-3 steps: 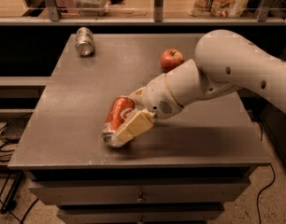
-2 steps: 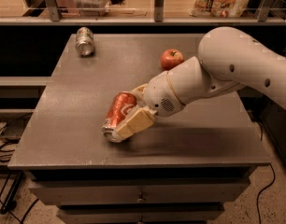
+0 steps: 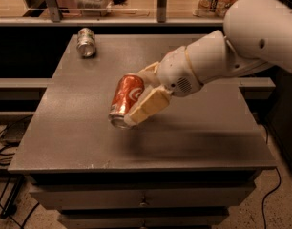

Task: Pick coke can

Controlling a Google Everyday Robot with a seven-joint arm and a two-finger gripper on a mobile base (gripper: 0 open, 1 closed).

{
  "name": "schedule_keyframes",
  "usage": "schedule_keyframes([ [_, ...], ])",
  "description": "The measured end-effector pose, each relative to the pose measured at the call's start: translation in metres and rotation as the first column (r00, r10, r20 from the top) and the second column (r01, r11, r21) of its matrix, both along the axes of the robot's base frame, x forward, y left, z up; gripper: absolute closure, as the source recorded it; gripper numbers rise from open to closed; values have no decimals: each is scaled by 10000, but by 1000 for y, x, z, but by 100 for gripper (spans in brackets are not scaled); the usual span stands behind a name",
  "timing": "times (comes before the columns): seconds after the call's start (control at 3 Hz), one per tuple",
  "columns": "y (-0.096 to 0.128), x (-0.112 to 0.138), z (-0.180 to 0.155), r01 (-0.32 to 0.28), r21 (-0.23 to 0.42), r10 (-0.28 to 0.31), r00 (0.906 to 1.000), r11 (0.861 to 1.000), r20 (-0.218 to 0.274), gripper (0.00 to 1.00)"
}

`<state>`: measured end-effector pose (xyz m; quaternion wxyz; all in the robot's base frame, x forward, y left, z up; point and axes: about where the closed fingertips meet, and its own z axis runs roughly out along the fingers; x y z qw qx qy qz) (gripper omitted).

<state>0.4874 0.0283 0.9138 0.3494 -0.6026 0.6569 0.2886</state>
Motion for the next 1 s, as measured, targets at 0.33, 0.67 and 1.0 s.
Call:
schedule_keyframes([
  [0.33,-13,11,34,-133,128,123,9970,9998,768,100],
  [0.67,-25,19,63,-160,391,108,9914,9991,1301,100],
  [1.0,-25,19,63,-160,391,108,9914,9991,1301,100],
])
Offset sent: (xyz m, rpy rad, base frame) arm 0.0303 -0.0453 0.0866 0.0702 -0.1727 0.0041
